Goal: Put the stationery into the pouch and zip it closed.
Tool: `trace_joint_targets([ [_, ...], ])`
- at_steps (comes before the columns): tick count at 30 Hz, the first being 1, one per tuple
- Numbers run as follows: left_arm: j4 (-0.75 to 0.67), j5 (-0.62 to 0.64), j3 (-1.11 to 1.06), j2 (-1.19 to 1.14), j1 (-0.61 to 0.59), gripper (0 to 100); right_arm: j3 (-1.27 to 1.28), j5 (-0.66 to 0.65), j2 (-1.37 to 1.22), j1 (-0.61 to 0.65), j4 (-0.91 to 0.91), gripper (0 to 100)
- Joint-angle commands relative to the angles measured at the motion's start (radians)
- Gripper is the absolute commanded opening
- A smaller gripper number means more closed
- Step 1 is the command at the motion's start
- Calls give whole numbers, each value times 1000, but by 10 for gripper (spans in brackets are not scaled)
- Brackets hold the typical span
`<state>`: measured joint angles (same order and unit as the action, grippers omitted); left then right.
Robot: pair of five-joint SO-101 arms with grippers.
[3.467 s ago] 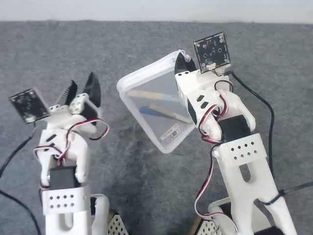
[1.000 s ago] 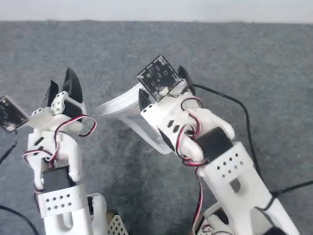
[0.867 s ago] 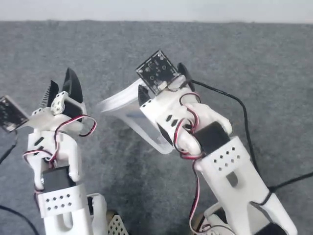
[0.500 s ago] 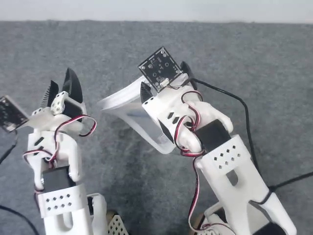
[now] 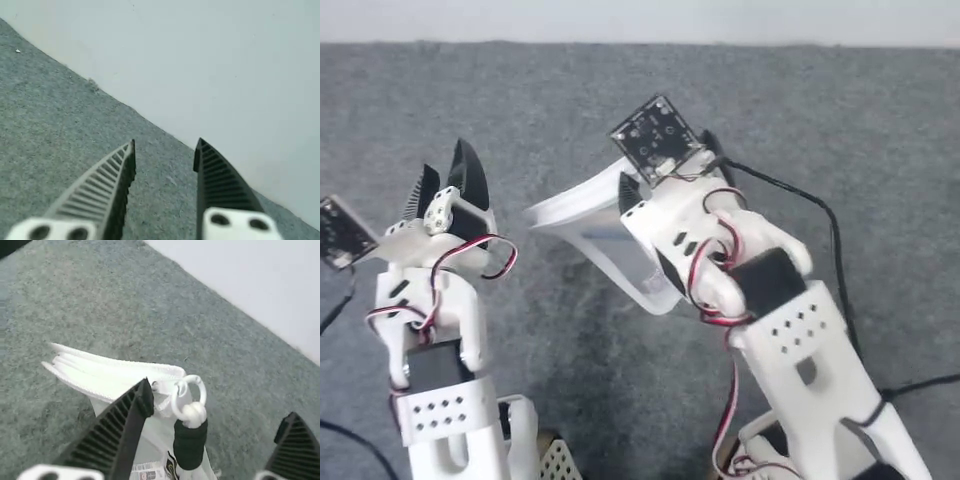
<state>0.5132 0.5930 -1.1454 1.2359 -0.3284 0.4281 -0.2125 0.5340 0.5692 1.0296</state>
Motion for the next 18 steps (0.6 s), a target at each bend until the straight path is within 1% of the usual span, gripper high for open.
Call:
trace_joint_targets([
  [1, -32, 9, 16, 17, 6, 184, 81, 6, -12, -50, 142, 388],
  [12, -32, 9, 16, 17, 6, 184, 74, 8, 196, -50, 127, 387],
  [18, -32, 9, 15, 17, 6, 184, 75, 8, 289, -51, -58, 387],
])
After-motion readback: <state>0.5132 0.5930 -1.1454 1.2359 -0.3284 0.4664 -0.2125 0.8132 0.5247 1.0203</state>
